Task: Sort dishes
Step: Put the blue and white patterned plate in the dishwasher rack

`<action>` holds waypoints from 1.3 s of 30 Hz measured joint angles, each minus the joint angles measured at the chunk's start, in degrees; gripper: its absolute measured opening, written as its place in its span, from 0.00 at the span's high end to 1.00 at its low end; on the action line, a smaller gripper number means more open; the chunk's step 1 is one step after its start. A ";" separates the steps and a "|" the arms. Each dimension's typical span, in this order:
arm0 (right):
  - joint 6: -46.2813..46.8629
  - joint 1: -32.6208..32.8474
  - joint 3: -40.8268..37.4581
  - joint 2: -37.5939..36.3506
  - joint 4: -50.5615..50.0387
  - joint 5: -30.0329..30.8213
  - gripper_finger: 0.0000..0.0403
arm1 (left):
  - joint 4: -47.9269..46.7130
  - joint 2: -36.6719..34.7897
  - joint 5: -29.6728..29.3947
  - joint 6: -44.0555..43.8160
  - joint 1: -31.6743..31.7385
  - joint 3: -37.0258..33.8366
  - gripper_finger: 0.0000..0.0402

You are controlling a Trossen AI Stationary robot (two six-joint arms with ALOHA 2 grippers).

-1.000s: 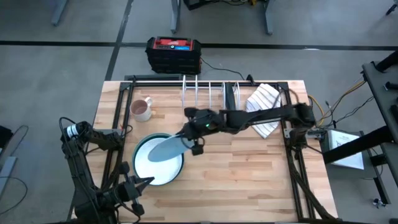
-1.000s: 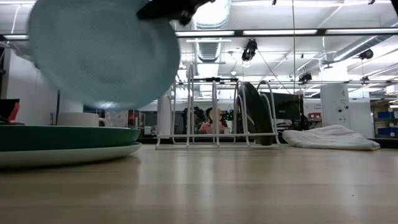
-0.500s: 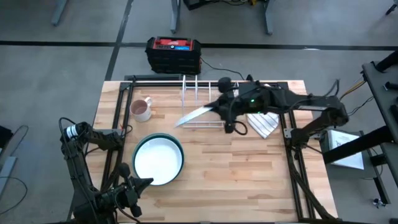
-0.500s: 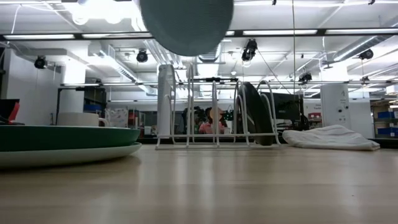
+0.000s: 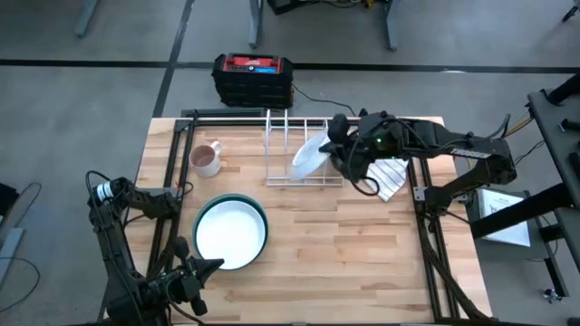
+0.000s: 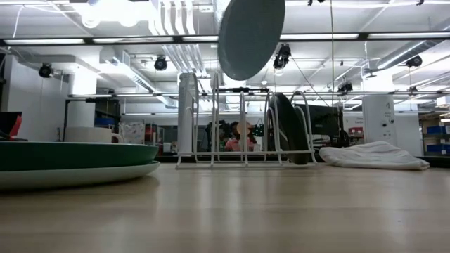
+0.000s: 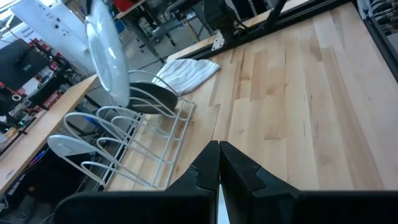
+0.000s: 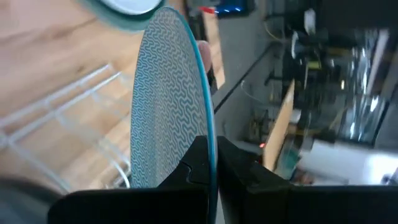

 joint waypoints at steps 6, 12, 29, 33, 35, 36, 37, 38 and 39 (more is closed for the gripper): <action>-7.20 0.00 0.00 -0.03 -0.94 5.63 1.00 | 0.00 -0.02 -0.22 0.00 0.00 -0.02 1.00; -15.54 -0.02 0.00 -0.13 -4.93 13.99 1.00 | 0.00 -0.02 -0.53 0.37 0.00 -0.02 1.00; -26.42 0.66 -0.97 3.68 -10.30 16.78 1.00 | 0.00 -0.04 -3.61 7.32 0.00 -0.04 1.00; -28.76 0.76 -1.16 6.47 -10.32 19.44 1.00 | 0.00 -0.04 -3.61 7.52 0.00 -0.04 1.00; -28.97 0.79 -1.18 7.83 -10.26 20.68 1.00 | 0.00 -0.04 -3.61 7.60 0.00 -0.04 1.00; -29.31 0.77 -1.16 8.39 -10.17 20.95 1.00 | 0.00 -0.04 -3.61 7.76 0.00 -0.04 1.00; -29.70 0.76 -1.18 8.97 -10.17 20.97 1.00 | 0.00 -0.04 -3.61 7.78 0.00 -0.04 1.00; -30.05 0.76 -1.24 9.30 -10.15 20.92 1.00 | 0.00 -0.04 -3.61 7.79 0.00 -0.04 1.00; -30.28 0.76 -1.36 9.43 -10.17 20.85 1.00 | -0.01 -0.04 -3.61 7.96 0.00 -0.04 1.00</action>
